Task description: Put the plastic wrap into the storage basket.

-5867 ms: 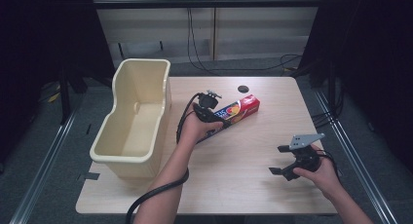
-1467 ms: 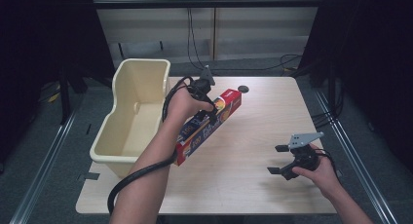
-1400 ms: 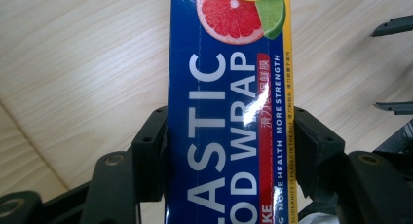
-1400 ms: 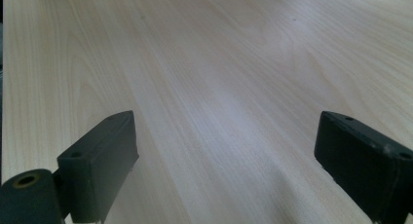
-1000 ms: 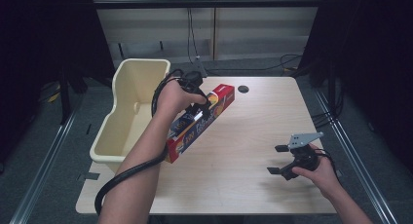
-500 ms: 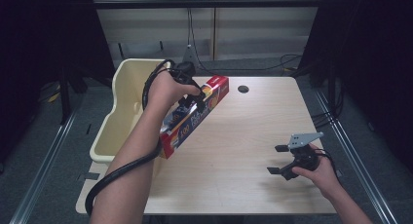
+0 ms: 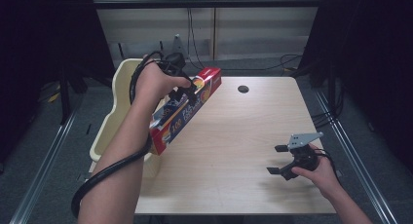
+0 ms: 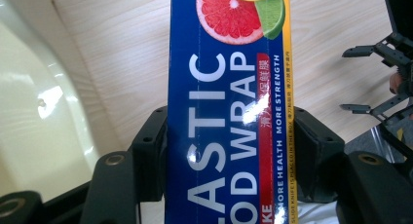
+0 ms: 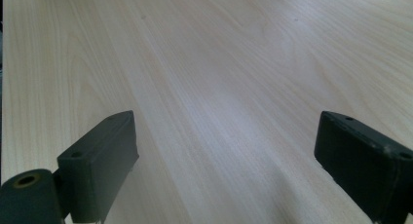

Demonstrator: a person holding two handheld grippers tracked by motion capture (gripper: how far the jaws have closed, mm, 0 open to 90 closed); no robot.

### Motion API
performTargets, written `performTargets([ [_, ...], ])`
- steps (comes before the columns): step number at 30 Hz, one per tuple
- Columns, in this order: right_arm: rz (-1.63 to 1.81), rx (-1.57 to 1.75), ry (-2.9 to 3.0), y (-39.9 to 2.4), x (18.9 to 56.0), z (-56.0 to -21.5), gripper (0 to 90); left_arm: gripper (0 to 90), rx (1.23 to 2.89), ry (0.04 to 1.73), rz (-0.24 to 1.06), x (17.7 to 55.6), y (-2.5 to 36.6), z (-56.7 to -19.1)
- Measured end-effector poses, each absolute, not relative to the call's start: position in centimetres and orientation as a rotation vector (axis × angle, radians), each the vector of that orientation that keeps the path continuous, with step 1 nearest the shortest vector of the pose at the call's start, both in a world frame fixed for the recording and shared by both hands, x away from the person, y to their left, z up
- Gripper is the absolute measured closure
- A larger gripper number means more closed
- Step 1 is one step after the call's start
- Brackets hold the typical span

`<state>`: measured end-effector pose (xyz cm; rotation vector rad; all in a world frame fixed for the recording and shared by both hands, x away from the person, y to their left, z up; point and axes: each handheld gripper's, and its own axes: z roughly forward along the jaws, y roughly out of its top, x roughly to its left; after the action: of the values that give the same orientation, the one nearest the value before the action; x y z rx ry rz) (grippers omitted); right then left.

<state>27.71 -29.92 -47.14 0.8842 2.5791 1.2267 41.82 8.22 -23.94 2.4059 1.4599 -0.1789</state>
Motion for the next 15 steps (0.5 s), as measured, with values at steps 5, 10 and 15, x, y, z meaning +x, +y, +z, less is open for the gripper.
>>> performTargets([
  [5,1.226,0.885,2.572,-30.0,27.7,-47.1,8.2,41.0,2.378,1.491,-0.168,41.6,9.2,-23.3],
  [10,1.228,0.891,2.581,-29.8,27.7,-47.1,8.2,41.0,2.352,1.517,-0.153,41.5,10.2,-22.5],
  [15,1.228,0.889,2.579,-29.9,27.7,-47.1,8.2,41.0,2.316,1.553,-0.130,41.4,11.2,-21.7],
])
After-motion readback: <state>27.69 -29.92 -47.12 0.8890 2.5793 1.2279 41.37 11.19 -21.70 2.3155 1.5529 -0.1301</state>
